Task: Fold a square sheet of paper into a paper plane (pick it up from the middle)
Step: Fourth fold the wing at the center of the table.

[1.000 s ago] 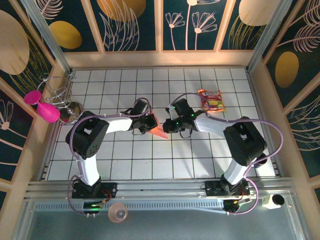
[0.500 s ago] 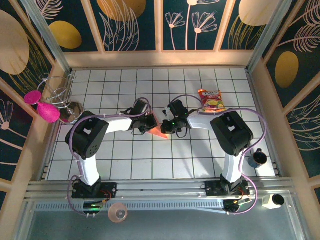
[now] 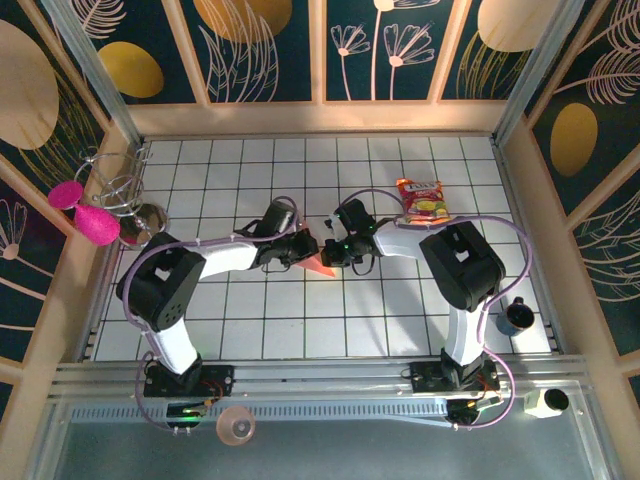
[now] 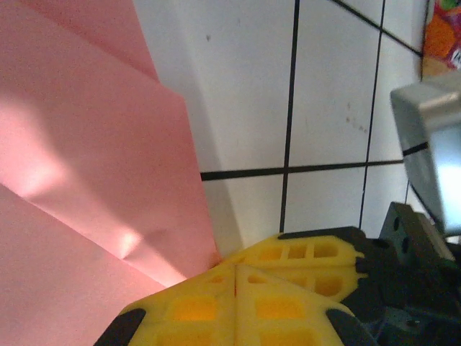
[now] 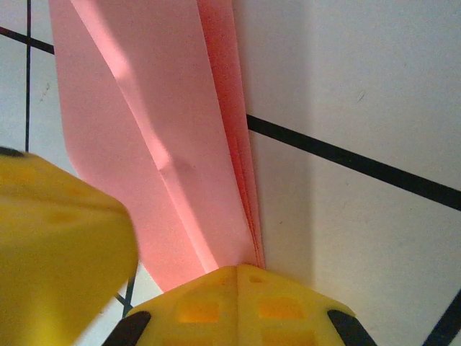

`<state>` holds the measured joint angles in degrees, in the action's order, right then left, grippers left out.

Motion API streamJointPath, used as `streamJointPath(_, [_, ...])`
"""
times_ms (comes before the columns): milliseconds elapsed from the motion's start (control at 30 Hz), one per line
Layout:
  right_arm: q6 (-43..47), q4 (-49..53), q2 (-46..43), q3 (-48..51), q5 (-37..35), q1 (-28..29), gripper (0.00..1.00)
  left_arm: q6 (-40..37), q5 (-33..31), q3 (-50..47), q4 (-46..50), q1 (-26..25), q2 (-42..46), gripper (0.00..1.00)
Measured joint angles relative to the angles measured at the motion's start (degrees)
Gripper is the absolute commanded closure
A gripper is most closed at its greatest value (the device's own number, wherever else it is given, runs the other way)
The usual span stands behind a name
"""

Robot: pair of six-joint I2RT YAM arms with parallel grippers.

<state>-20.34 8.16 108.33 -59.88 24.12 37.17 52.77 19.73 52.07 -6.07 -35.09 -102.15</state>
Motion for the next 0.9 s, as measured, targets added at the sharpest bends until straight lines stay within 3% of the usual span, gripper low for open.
streamJointPath(533, [-0.26, 0.63, 0.26, -0.09, -0.57, 0.00, 1.00, -1.68, -1.97, 2.80, 2.23, 1.40, -5.57, 0.93])
streamJointPath(900, [0.09, 0.26, 0.44, -0.07, -2.91, 0.55, 1.00, -6.75, 3.04, 5.55, 4.26, 8.26, -7.85, 0.93])
